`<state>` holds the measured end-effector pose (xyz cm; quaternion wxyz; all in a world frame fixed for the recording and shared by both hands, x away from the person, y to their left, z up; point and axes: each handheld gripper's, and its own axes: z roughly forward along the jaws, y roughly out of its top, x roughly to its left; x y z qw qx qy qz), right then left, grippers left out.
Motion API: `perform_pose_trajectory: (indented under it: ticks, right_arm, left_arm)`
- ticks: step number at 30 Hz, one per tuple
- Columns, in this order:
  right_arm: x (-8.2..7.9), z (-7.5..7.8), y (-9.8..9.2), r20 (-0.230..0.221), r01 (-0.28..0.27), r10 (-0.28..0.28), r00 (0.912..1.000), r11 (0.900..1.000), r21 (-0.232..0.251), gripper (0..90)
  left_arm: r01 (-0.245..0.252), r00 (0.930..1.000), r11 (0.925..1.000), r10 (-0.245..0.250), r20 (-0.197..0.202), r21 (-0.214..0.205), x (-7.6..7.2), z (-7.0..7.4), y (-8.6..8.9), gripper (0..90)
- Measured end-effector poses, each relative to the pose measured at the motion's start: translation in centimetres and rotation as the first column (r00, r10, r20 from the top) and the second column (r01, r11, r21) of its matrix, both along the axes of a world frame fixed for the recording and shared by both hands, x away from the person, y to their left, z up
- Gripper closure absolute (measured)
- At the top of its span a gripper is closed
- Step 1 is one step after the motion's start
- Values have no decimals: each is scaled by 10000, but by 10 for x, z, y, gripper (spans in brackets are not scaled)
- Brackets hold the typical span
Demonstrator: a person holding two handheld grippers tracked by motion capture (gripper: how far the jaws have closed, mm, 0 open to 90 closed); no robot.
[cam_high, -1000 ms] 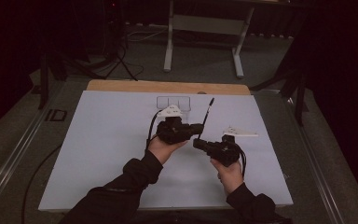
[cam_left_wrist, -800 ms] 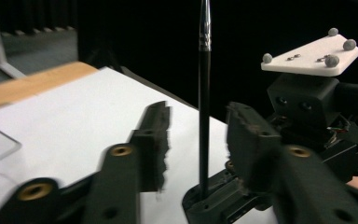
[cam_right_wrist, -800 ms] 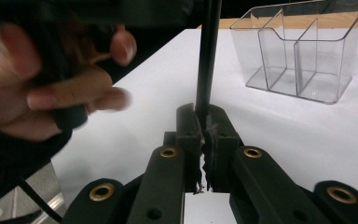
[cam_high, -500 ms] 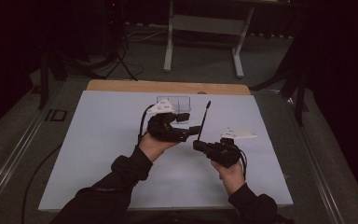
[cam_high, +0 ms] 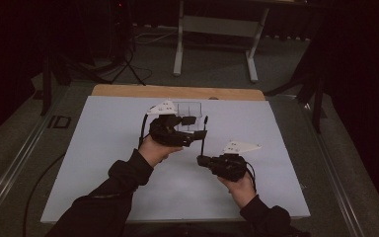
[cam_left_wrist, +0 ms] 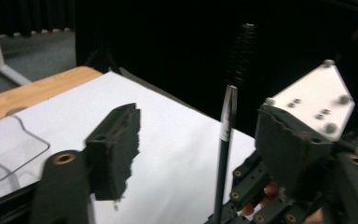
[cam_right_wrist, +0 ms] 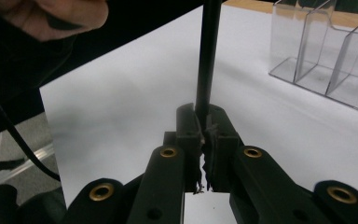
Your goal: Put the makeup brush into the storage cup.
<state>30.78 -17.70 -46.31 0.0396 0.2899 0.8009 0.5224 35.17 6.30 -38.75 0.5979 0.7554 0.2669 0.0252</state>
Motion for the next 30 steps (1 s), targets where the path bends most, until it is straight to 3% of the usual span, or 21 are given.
perform_pose_trajectory:
  ticks: [8, 15, 17, 19, 25, 30]
  right_arm:
    - [1, -2, 2, -16, 1, -1, 10000, 9997, -240, 857]
    - [1, -2, 2, 10, -3, 4, 10000, 9994, -357, 858]
    - [1, -2, 2, 31, 10, -9, 10000, 9992, -401, 857]
    - [2, -2, 2, 9, -3, 4, 10000, 9993, -378, 857]
    - [2, -2, 2, 38, 32, -30, 10000, 9990, -456, 857]
    - [2, -4, 3, -22, 14, -15, 10000, 9988, -484, 855]
  left_arm:
    - [407, 9991, 9990, -410, -126, -205, 0, -4, -3, 590]
    - [862, 9960, 9962, -864, -223, -97, 1, -5, -9, 752]
    - [711, 9975, 9975, -711, -23, -45, 0, -5, -9, 793]
    - [666, 9978, 9977, -667, -64, -125, 1, -6, -9, 836]
    - [915, 9956, 9958, -916, -187, -66, 2, -6, -9, 852]
    - [636, 9978, 9980, -636, -163, -33, 1, -7, -8, 856]
